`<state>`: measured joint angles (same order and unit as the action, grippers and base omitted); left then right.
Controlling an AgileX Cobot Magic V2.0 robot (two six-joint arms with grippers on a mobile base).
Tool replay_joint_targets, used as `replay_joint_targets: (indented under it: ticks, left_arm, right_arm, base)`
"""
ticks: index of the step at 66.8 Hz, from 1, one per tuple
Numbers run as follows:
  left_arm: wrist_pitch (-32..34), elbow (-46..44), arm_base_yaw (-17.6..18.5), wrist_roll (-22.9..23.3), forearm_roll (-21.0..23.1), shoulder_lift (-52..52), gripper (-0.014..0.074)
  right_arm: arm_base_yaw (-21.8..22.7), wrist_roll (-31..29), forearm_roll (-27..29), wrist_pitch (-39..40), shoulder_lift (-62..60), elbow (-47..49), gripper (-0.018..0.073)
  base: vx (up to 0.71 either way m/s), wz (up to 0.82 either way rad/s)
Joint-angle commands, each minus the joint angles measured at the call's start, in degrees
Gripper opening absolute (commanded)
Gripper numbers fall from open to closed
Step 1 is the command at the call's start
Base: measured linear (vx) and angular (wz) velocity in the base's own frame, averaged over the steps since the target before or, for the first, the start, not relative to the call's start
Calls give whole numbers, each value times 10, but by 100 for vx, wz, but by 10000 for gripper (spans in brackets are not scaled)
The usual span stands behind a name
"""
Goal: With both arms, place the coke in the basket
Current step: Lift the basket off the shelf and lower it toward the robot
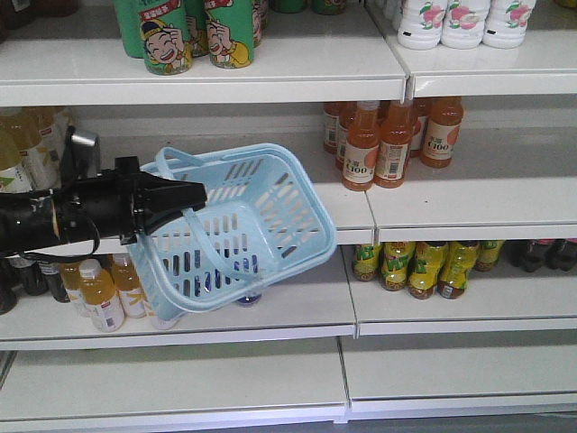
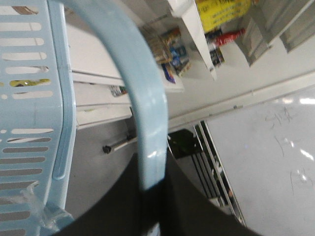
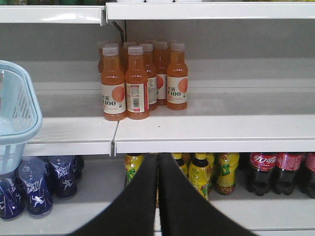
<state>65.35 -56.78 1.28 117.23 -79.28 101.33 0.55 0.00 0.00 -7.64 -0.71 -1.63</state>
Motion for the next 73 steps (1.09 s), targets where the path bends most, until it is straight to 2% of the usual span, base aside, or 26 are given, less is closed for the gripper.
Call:
replay_joint_targets:
  ticks: [1, 7, 17, 24, 38, 47, 61, 73]
  left_arm:
    - [137, -10, 39, 1, 30, -50, -8]
    - [137, 13, 70, 0, 38, -68, -8]
    - [137, 73, 91, -12, 53, -96, -8]
    - [137, 122, 91, -31, 57, -112, -7]
    - [137, 217, 93, -38, 56, -115, -7]
    - [137, 269, 93, -73, 57, -115, -7]
    - [137, 326, 94, -110, 71, -115, -7]
    - [137, 346, 94, -115, 81, -115, -7]
  right_arm:
    - [-2, 0, -4, 42, -8, -8, -9]
    - [-2, 0, -4, 42, -8, -8, -9]
    - [-2, 0, -4, 42, -8, -8, -9]
    - [-2, 0, -4, 42, -8, -8, -9]
    - [-2, 0, -4, 42, -8, -8, -9]
    - [-2, 0, -4, 42, -8, -8, -9]
    - [-2, 0, -4, 42, -8, -8, -9]
    - [-2, 0, -4, 42, -8, -8, -9]
  base:
    - [0, 0]
    - [0, 0]
    - [0, 0]
    - [0, 0]
    - [0, 0]
    - [0, 0]
    - [0, 0]
    - [0, 0]
